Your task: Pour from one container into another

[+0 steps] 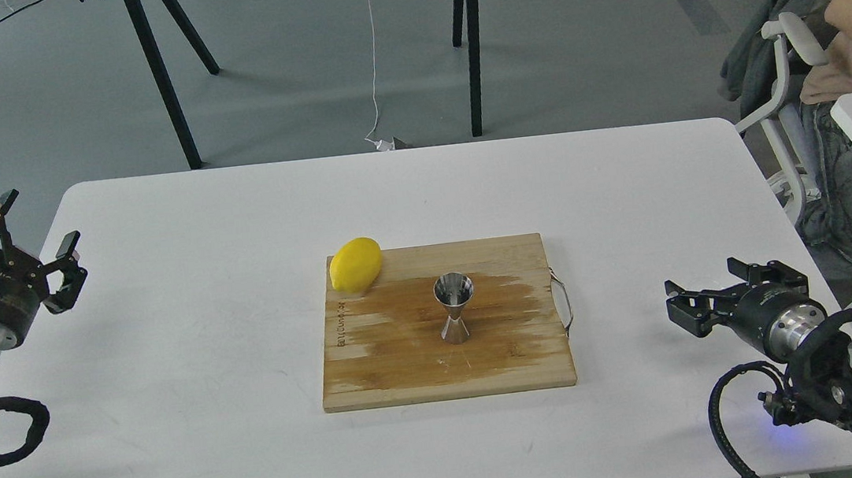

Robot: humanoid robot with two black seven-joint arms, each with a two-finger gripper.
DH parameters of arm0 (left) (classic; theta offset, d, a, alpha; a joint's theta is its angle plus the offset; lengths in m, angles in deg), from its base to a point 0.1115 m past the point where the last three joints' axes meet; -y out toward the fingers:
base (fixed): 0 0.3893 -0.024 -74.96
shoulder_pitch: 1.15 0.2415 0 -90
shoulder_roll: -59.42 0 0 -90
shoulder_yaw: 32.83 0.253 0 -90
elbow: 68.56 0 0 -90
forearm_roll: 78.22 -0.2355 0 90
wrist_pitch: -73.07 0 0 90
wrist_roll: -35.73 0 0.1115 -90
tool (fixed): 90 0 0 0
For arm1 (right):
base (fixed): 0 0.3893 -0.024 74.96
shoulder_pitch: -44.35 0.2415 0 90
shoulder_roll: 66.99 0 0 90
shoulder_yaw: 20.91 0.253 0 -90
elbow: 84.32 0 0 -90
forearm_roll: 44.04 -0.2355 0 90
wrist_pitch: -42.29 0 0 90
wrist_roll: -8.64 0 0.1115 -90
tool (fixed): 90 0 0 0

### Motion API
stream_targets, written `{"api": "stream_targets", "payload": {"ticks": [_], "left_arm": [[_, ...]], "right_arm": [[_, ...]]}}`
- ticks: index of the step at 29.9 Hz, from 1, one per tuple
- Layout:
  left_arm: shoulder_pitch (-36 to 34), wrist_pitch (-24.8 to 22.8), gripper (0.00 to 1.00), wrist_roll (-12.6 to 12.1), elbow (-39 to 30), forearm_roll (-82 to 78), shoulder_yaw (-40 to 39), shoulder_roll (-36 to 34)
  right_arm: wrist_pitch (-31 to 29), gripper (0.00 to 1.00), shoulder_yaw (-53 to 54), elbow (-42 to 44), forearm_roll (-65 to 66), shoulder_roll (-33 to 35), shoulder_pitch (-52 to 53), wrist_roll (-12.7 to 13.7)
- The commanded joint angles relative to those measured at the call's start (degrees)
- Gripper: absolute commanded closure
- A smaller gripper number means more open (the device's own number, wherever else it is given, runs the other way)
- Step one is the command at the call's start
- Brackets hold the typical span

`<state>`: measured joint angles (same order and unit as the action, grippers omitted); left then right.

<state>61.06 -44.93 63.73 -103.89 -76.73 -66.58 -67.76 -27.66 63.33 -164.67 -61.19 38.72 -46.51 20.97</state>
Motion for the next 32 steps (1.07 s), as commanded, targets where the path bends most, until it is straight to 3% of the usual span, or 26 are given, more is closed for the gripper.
{"api": "stream_targets", "payload": {"ticks": [1,3,8,11,16,32], "left_arm": [[0.0,0.0,0.13,0.0,0.0,-0.1,0.2,-0.1],[0.0,0.0,0.13,0.0,0.0,-0.1,0.3,-0.1],[0.1,0.0,0.13,0.0,0.0,-0.5,0.7,-0.3],[0.1,0.0,0.13,0.0,0.0,-0.7,0.9,-0.5],[0.1,0.0,0.13,0.0,-0.1,-0.7,1.0,-0.7],[0.1,0.0,0.12,0.0,-0.1,-0.7,0.7,0.1]], "right_arm": [[-2.3,0.03,0.1,-3.3,0.6,3.4,0.7,2.3],[-8.7,0.02,0.1,-3.3,1.2,5.1,1.7,3.6],[-35.3,0.02,-0.6,0.7,4.2,8.6,6.4,4.8],[-48.0,0.02,-0.6,5.6,4.2,8.5,7.5,4.8],[-48.0,0.02,-0.8,13.4,4.2,6.3,8.1,4.3],[-48.0,0.02,-0.7,13.6,4.1,1.4,7.5,3.2]]}}
